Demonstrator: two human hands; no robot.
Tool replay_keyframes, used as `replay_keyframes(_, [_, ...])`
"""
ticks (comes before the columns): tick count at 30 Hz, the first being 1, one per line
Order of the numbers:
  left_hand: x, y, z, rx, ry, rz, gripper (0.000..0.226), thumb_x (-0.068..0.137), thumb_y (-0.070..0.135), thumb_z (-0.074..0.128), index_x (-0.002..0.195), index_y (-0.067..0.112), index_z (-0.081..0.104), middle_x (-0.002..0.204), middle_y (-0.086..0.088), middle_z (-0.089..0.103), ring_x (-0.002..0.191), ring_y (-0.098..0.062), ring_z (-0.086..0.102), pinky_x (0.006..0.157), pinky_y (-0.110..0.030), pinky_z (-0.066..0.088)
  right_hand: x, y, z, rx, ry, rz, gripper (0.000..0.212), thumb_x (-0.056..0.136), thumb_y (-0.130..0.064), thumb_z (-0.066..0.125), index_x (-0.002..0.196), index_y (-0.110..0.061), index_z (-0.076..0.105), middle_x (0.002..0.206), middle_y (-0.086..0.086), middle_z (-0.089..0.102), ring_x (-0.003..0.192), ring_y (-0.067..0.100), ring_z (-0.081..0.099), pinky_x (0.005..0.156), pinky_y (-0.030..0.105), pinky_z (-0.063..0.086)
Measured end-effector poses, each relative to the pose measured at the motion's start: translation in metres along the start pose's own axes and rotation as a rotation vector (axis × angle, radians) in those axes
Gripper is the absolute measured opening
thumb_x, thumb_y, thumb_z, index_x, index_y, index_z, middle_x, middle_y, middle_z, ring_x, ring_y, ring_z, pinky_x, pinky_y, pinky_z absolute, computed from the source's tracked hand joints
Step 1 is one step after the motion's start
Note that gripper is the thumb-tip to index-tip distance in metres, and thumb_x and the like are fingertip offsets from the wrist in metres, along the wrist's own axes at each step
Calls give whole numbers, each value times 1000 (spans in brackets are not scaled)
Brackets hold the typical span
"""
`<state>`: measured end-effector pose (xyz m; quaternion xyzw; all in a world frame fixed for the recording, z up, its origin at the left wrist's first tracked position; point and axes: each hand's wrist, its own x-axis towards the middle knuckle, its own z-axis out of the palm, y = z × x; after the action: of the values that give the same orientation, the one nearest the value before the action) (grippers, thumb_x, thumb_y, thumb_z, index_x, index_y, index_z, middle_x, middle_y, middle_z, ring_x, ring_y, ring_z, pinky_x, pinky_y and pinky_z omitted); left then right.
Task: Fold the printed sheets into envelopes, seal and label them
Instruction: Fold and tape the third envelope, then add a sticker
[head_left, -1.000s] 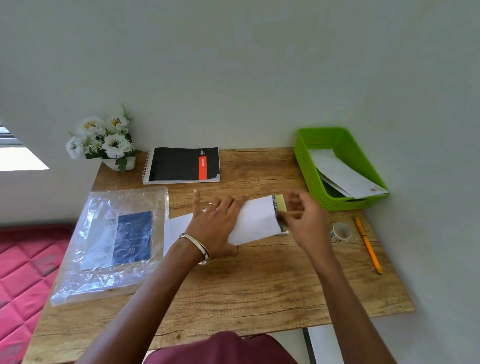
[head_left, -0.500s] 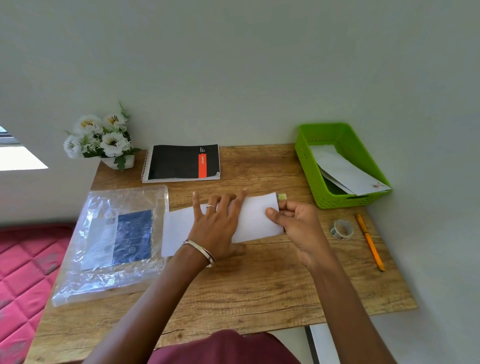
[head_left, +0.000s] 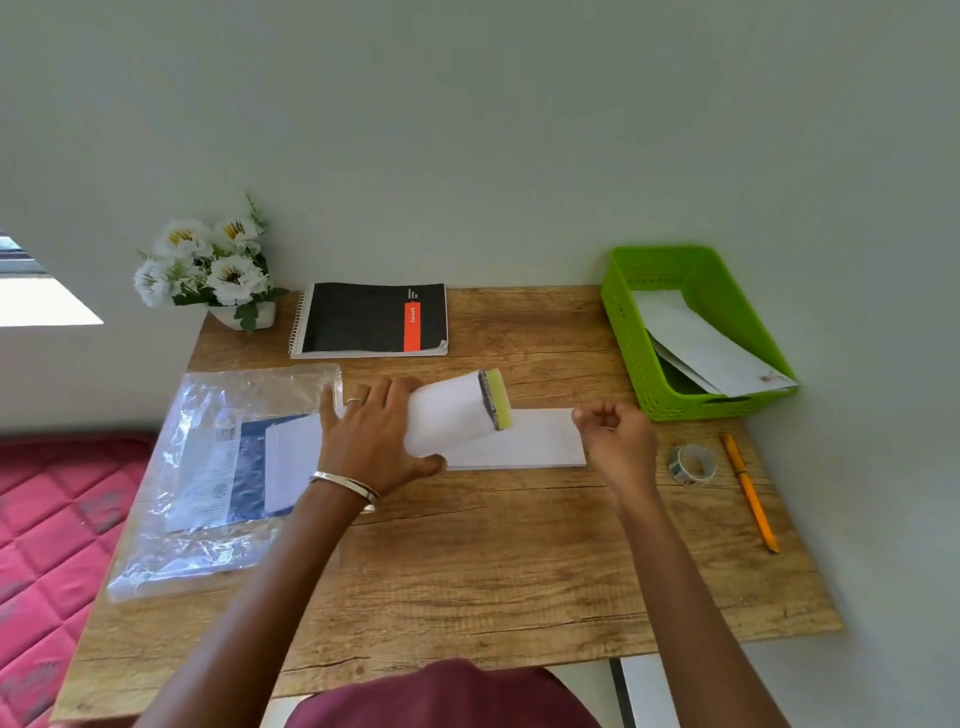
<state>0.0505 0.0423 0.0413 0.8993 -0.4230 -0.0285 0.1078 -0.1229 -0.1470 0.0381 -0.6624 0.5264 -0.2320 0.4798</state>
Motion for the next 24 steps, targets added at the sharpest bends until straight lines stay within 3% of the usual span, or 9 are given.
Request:
replay_keyframes(2, [2, -5, -1, -31, -14, -14, 90, 57, 67, 68, 130, 28, 33, 131, 3, 46, 123, -24, 44, 108, -65, 13, 11, 11, 10, -216, -60, 36, 45, 72, -50, 74, 87, -10, 61, 89, 8, 65, 90, 27, 61, 71, 35, 45])
replay_keyframes(4, [4, -6, -2, -60, -15, -16, 93, 56, 67, 70, 131, 27, 32, 132, 2, 45, 124, -24, 42, 108, -65, 12, 16, 17, 22, -497, -97, 64, 65, 62, -68, 70, 97, -14, 60, 107, 11, 59, 107, 31, 53, 83, 45, 41])
replay_keyframes(6, [5, -5, -2, -69, -7, -12, 95, 56, 67, 71, 132, 27, 32, 134, 1, 44, 126, -24, 40, 109, -64, 10, 17, 18, 30, -650, -80, 87, 79, 62, -64, 75, 120, -14, 54, 132, 12, 48, 126, 35, 39, 97, 53, 33])
replay_keyframes(9, [6, -5, -3, -66, 3, -20, 95, 56, 67, 71, 132, 26, 32, 134, 1, 43, 127, -24, 39, 109, -64, 9, 17, 12, 36, -641, -45, 152, 89, 59, -54, 82, 128, -11, 46, 139, 14, 44, 131, 35, 33, 100, 54, 27])
replay_keyframes(14, [5, -10, -2, -58, 24, -23, 96, 56, 65, 73, 133, 24, 32, 134, -1, 43, 129, -27, 34, 109, -65, 6, 26, 7, 37, -566, -74, 276, 76, 58, -44, 87, 120, -14, 57, 135, 13, 47, 129, 34, 35, 99, 50, 28])
replay_keyframes(19, [4, -15, -3, -55, 26, -36, 97, 55, 64, 74, 133, 24, 32, 135, -2, 42, 131, -29, 32, 107, -66, 2, 23, 15, 39, -412, -3, 232, 55, 61, -29, 88, 106, -15, 59, 122, 9, 56, 124, 31, 39, 97, 49, 26])
replay_keyframes(24, [4, -13, -1, -59, 23, -19, 97, 55, 62, 75, 133, 23, 33, 136, -3, 43, 131, -30, 32, 107, -67, 1, 20, 17, 29, -217, -4, 171, 46, 63, -14, 86, 96, -20, 55, 95, -3, 63, 98, 21, 58, 97, 44, 35])
